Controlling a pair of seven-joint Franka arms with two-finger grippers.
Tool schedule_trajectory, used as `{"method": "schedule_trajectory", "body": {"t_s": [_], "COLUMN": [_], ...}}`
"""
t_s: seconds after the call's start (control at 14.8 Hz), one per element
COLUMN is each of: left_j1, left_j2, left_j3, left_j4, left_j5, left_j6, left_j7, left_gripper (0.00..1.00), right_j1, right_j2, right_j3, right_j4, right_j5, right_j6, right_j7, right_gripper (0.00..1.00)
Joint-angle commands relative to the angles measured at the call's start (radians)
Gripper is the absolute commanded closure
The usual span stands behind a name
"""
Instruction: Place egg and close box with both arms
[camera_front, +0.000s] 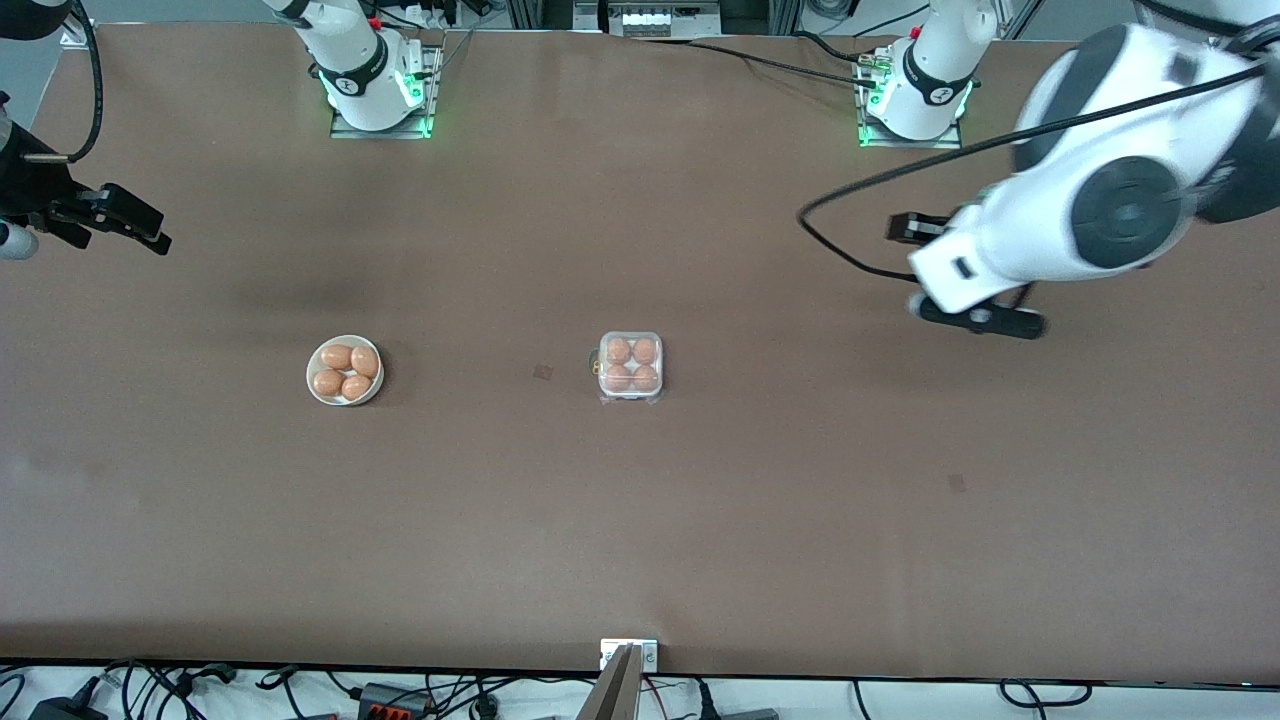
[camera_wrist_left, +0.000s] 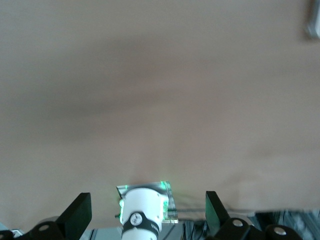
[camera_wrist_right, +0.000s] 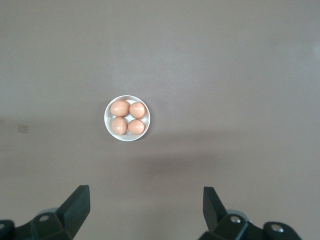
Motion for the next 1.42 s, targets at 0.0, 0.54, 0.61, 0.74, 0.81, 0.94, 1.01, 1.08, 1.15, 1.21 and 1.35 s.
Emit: {"method": "schedule_trajectory", "body": {"t_s": [0.0,0.54,0.61,0.74,0.81,0.94,1.01,1.08,1.15,1.21,1.35], "left_j1": [-0.042,-0.127,-0.125,-0.114,-0.114,-0.120,-0.123,-0.125,-0.126,-0.128,-0.130], "left_j2": [-0.173,-0.406,-0.409,-0.394,-0.386,-0.384,-0.381,-0.370,-0.366,-0.354,-0.326], "left_j3": [0.157,0.363,0.355,0.352,0.355,0.350,0.350,0.350,0.350,0.349,0.346], "left_j4": [-0.203,-0.383,-0.375,-0.310,-0.293,-0.291,-0.289,-0.286,-0.271,-0.263,-0.227], "left_j5": [-0.032,-0.050,-0.050,-0.064,-0.093,-0.095,-0.093,-0.092,-0.090,-0.089,-0.069], "left_j6": [0.238,0.482,0.445,0.299,0.274,0.272,0.278,0.281,0.281,0.281,0.286], "left_j7": [0.105,0.127,0.126,0.121,0.121,0.127,0.129,0.129,0.129,0.132,0.132], "left_gripper": [0.00,0.00,0.00,0.00,0.00,0.00,0.00,0.00,0.00,0.00,0.00], "right_j1": [0.010,0.018,0.015,0.012,0.010,0.009,0.012,0.012,0.012,0.012,0.012], "right_j2": [-0.017,-0.017,-0.017,-0.018,-0.018,-0.014,-0.014,-0.014,-0.007,-0.007,-0.006], "right_j3": [0.008,0.027,0.032,0.026,0.025,0.025,0.026,0.028,0.028,0.028,0.031], "right_j4": [-0.016,-0.015,-0.015,-0.010,0.000,0.004,0.002,0.002,0.002,0.002,0.002], "right_j5": [-0.002,-0.038,-0.038,-0.037,-0.035,-0.031,-0.032,-0.032,-0.031,-0.031,-0.032], "right_j6": [0.000,-0.003,-0.005,-0.011,-0.012,-0.011,-0.012,-0.012,-0.012,-0.012,-0.012], "right_j7": [-0.010,-0.019,-0.017,-0.016,-0.016,-0.014,-0.011,-0.013,-0.014,-0.014,-0.005], "right_gripper": [0.00,0.00,0.00,0.00,0.00,0.00,0.00,0.00,0.00,0.00,0.00]}}
